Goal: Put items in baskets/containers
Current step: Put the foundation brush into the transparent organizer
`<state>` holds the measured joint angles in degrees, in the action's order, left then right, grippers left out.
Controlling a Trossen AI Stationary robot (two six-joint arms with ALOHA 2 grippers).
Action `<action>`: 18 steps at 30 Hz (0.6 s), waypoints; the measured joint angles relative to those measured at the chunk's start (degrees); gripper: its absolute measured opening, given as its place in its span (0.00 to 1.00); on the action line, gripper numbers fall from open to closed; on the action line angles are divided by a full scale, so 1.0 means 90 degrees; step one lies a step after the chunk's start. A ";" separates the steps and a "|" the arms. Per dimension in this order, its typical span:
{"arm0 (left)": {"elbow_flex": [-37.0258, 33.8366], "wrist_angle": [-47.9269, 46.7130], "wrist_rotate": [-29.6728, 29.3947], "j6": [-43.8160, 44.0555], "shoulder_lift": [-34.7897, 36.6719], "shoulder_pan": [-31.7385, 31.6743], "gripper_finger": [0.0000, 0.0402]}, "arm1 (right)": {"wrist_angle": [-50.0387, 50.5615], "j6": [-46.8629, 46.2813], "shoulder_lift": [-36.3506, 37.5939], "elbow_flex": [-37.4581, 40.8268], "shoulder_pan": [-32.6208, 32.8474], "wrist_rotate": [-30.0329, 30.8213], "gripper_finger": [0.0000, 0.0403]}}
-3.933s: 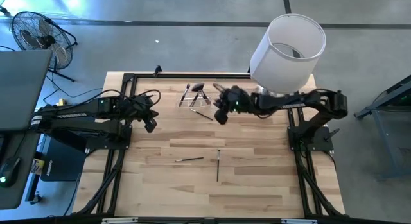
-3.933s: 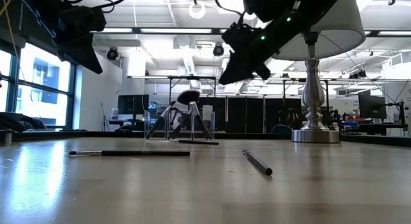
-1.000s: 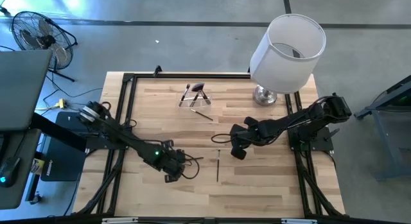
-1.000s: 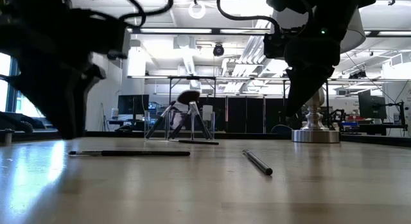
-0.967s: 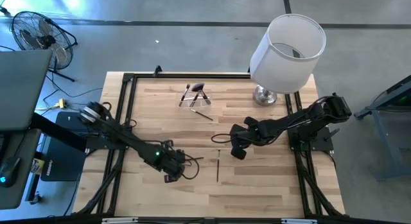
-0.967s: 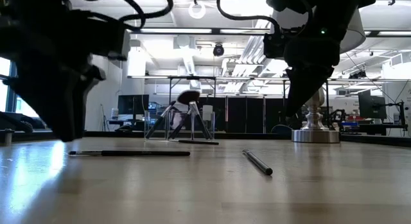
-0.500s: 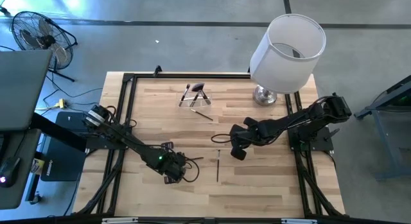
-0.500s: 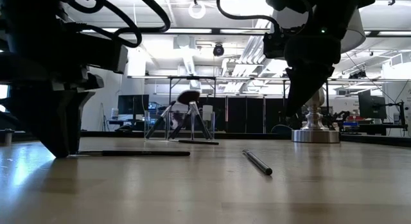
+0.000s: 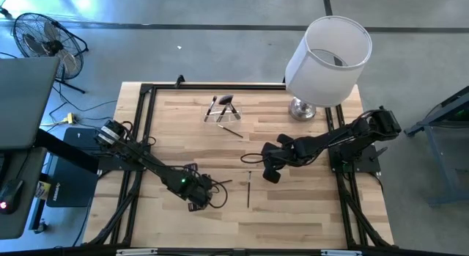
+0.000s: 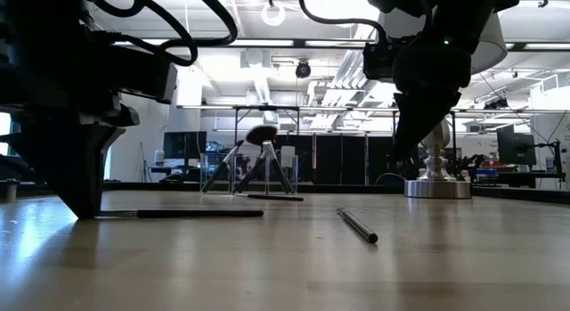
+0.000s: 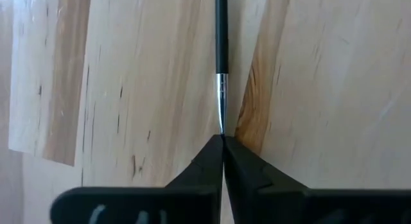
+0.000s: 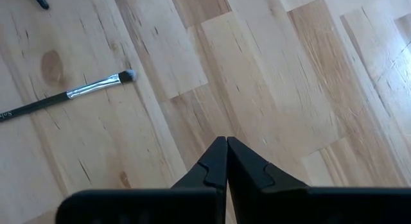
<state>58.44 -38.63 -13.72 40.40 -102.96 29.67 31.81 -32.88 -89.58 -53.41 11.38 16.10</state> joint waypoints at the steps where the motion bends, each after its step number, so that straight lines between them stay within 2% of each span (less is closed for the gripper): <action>1: 0.0000 0.0002 0.0000 0.0063 -0.0001 0.0000 0.01 | 0.0000 0.0027 0.0000 0.0000 0.0000 0.0001 0.00; 13: 0.0355 -0.0253 -0.0045 0.0998 -0.0034 -0.0011 0.00 | -0.0097 0.0160 0.0000 0.0000 0.0000 0.0002 0.02; 18: 0.0289 -0.0173 -0.0070 0.1684 0.0048 -0.0067 0.00 | -0.0259 0.0346 0.0000 0.0000 0.0000 -0.0023 0.00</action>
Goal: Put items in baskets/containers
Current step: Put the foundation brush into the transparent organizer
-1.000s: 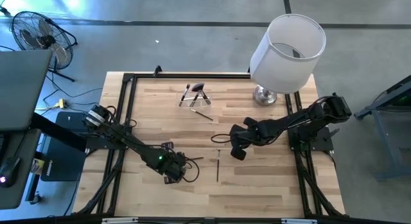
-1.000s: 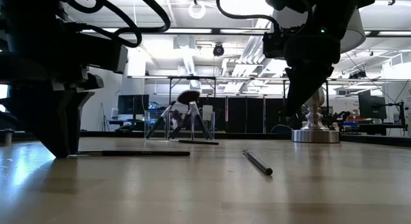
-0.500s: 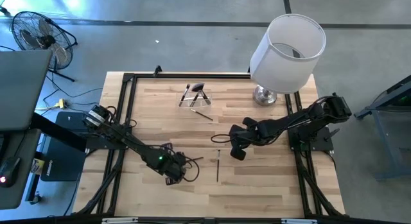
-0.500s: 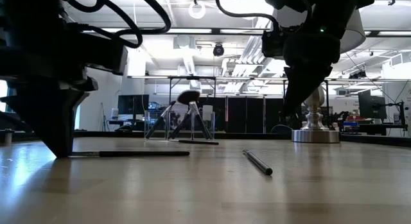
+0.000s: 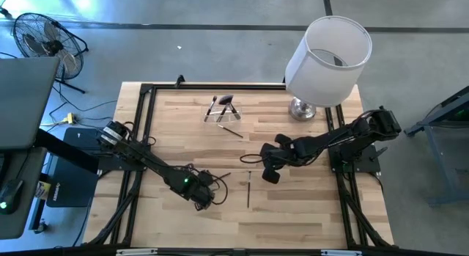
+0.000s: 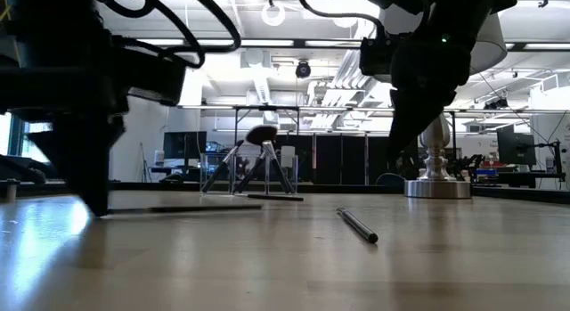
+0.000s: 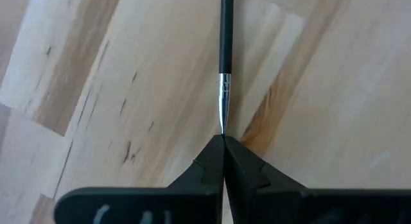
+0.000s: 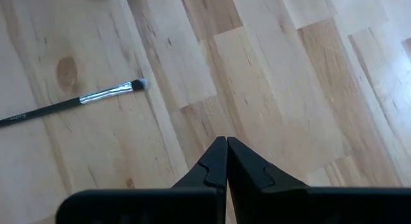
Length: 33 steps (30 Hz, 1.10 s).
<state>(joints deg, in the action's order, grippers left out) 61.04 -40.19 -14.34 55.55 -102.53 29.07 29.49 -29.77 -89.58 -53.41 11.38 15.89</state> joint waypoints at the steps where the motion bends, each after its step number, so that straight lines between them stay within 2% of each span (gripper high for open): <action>1: -0.0051 0.0090 -0.0114 0.0070 0.0064 0.0001 0.00 | -0.0023 0.0013 0.0000 0.0000 0.0000 -0.0034 0.00; 7: -0.0466 0.0829 -0.0433 0.0150 0.0506 -0.0002 0.00 | -0.0033 -0.0012 0.0000 0.0000 0.0000 -0.0254 0.00; 13: -0.0765 0.1342 -0.0155 0.0195 0.0689 -0.0103 0.00 | -0.0116 0.0240 0.0000 0.0000 0.0139 -0.0264 0.00; 17: -0.0773 0.1587 0.0359 0.0089 0.0690 -0.0330 0.00 | -0.0446 0.1136 0.0000 0.0000 0.0352 -0.0259 0.01; 23: -0.0773 0.2191 0.0960 -0.0262 0.0695 -0.0859 0.00 | -0.1595 0.2834 0.0000 0.0000 0.0550 -0.0122 0.06; 28: -0.0773 0.2553 0.1594 -0.0309 0.0698 -0.1332 0.00 | -0.2016 0.4371 0.0000 0.0000 0.0627 0.0091 0.16; 33: -0.0773 0.3244 0.2005 -0.0308 0.0698 -0.1706 0.00 | -0.2198 0.5426 0.0000 0.0000 0.0624 0.0319 0.28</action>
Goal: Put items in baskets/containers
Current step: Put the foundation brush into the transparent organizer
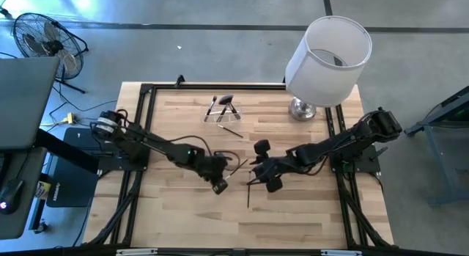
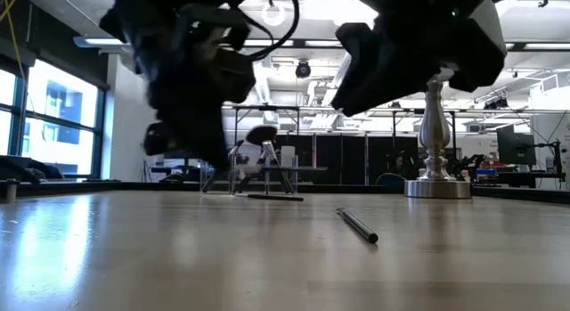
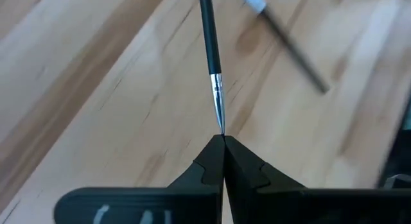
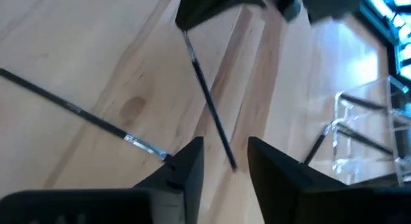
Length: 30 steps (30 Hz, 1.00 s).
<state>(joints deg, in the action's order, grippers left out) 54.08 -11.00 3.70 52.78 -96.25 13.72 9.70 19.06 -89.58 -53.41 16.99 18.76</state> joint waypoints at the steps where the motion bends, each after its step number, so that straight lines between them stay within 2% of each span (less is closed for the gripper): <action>1: 0.0000 0.0170 0.0036 0.0004 0.0000 -0.0068 0.00 | -0.0058 0.0098 -0.0006 0.0000 -0.0002 0.0013 0.29; 7: 0.0055 0.0820 0.0469 0.0276 0.0005 -0.0465 0.00 | -0.0163 0.0748 -0.0398 0.0000 0.0093 0.0369 0.32; 13: 0.0288 0.0877 0.0730 0.0358 0.0007 -0.0672 0.00 | -0.0600 0.1656 -0.0956 -0.0007 0.0393 0.1451 0.30; 18: 0.0325 0.0880 0.0890 0.0362 0.0007 -0.0738 0.00 | -0.1174 0.1774 -0.1052 -0.0019 0.0451 0.2006 0.31; 30: 0.0325 0.0935 0.0895 0.0508 0.0010 -0.0736 0.00 | -0.1146 0.1849 -0.1052 -0.0022 0.0096 0.1398 0.29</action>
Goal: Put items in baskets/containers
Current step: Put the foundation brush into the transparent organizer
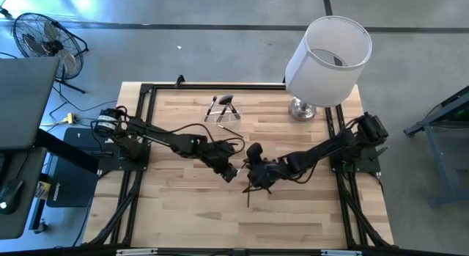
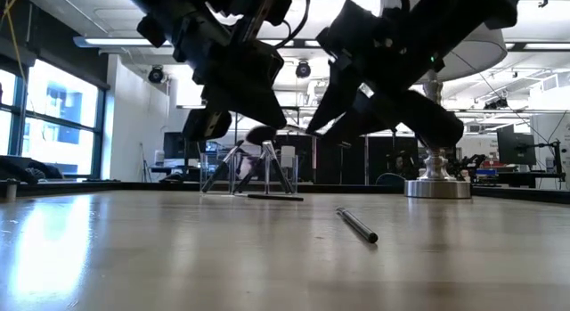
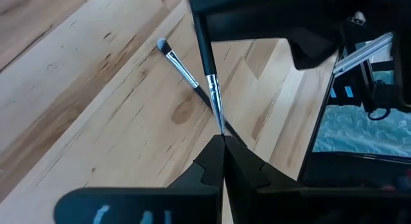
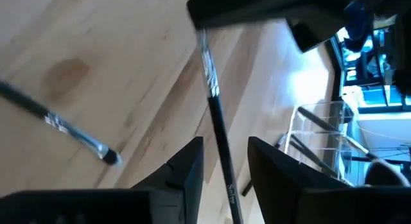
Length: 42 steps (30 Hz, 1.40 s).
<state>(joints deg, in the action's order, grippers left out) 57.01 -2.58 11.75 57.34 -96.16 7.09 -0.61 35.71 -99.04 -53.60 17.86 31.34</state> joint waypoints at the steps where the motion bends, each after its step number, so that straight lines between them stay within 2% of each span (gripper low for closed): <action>1: 0.0000 0.0024 0.0018 0.0002 -0.0002 0.0000 0.00 | 0.0069 0.0050 0.0000 0.0000 -0.0036 -0.0038 0.28; 9: 0.0000 0.0055 0.0089 0.0163 0.0000 0.0002 0.00 | 0.0389 0.0087 0.0000 0.0000 -0.0167 0.0110 0.19; 17: 0.0005 0.0082 0.0087 0.0165 0.0000 0.0002 0.00 | 0.0475 0.0116 -0.0010 0.0005 -0.0157 0.0085 0.03; 34: 0.0005 0.0291 0.0014 -0.0003 0.0000 0.0000 0.01 | 0.0786 -0.0839 -0.0010 0.0005 -0.0162 -0.0026 0.02; 42: 0.0005 0.0294 -0.0067 -0.0169 0.0000 0.0002 0.18 | 0.0872 -0.1410 -0.0005 0.0005 -0.0170 0.0025 0.02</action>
<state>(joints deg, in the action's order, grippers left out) 57.06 0.06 11.15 55.82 -96.16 7.11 7.23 23.02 -99.09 -53.56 16.33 31.57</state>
